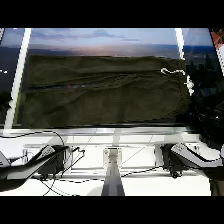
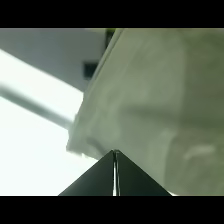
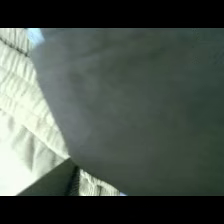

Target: Fold the clothes and pants, and hang the long-sleeved shirts on hangers.

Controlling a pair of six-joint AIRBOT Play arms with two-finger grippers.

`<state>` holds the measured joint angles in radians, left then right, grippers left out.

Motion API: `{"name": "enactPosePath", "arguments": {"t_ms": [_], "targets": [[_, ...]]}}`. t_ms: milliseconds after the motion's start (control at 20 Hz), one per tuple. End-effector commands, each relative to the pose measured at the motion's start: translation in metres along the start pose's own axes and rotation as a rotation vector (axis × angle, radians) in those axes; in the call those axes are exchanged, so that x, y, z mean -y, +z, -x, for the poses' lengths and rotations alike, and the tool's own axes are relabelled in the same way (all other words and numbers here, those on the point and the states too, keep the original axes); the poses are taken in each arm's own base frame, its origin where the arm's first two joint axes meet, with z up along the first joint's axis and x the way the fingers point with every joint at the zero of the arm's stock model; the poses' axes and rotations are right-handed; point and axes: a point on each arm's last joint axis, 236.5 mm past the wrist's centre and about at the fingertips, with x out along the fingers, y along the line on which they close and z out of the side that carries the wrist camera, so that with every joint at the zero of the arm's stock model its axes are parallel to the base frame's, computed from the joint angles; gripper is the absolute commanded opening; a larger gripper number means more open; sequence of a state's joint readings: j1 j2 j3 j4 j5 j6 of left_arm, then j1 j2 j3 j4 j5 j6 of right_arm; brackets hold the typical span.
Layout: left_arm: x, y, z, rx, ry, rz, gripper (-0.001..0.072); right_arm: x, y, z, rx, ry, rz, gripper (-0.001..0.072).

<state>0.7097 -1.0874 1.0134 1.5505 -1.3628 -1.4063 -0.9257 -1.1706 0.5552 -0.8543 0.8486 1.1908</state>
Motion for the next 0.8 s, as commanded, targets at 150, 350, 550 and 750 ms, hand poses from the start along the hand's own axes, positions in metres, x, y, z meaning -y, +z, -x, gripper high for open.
{"name": "enactPosePath", "arguments": {"t_ms": [150,350,550,750], "targets": [[-0.022,-0.092,-0.071,-0.214,-0.064,0.239,0.0487,-0.021,0.000,-0.007,0.009,0.037,0.021,0.0025],[-0.023,-0.072,-0.065,-0.004,-0.133,0.325,0.0488,-0.021,-0.001,-0.007,0.006,0.038,0.021,0.0025],[-0.038,-0.076,-0.061,0.162,-0.145,0.514,0.0487,-0.021,-0.001,-0.007,0.007,0.038,0.021,0.0025],[-0.042,-0.095,-0.074,0.146,-0.163,0.611,0.0486,-0.021,0.000,-0.007,0.008,0.037,0.021,0.0025]]}}
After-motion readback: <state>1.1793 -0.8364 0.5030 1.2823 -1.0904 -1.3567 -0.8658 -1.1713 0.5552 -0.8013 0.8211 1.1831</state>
